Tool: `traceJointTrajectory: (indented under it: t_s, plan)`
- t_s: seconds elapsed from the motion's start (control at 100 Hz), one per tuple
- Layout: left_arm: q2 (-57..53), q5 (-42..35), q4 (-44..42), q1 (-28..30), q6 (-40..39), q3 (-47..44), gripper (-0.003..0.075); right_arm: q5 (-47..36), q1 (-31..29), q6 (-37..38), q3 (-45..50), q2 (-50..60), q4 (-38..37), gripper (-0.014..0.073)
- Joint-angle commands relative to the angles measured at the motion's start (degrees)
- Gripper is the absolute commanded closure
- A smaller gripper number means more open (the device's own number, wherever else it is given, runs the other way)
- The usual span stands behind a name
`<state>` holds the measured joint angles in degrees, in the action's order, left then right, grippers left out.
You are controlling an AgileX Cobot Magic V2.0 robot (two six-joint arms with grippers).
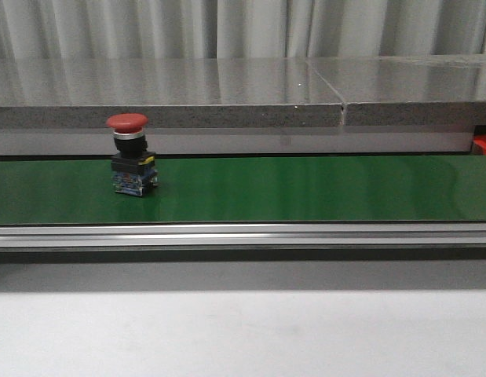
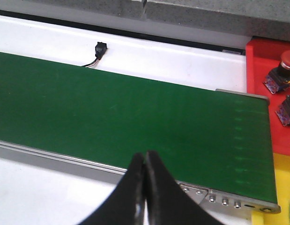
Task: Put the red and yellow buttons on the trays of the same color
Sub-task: 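Move the left gripper onto the yellow button and grasp it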
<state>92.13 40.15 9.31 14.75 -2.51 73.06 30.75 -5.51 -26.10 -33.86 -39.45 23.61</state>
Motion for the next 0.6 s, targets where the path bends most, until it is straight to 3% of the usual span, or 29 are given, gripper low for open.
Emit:
traceJointTrajectory:
  t_s: [0.0, 0.22, 0.44, 0.54, 0.59]
  plan:
    - [-4.24, -4.01, 0.85, -2.37, 0.29, -1.43, 0.0739, -3.13, 0.11, -0.39, -1.55, 0.22, 0.62, 0.0661]
    - [-4.51, -6.3, 0.85, -7.41, 0.44, -5.73, 0.0739, -3.13, 0.11, -0.39, -1.55, 0.22, 0.62, 0.0661]
    - [-4.41, -6.69, 0.85, -8.32, 0.44, -8.17, 0.0732, -3.13, 0.11, -0.39, -1.55, 0.22, 0.62, 0.0661]
    - [-4.41, -7.35, 0.85, -8.32, 0.44, -9.18, 0.0661, -3.13, 0.11, -0.39, -1.55, 0.22, 0.62, 0.0661]
    - [-4.41, -7.46, 0.85, -8.32, 0.44, -9.43, 0.0587, -3.13, 0.11, -0.39, -1.55, 0.22, 0.62, 0.0661]
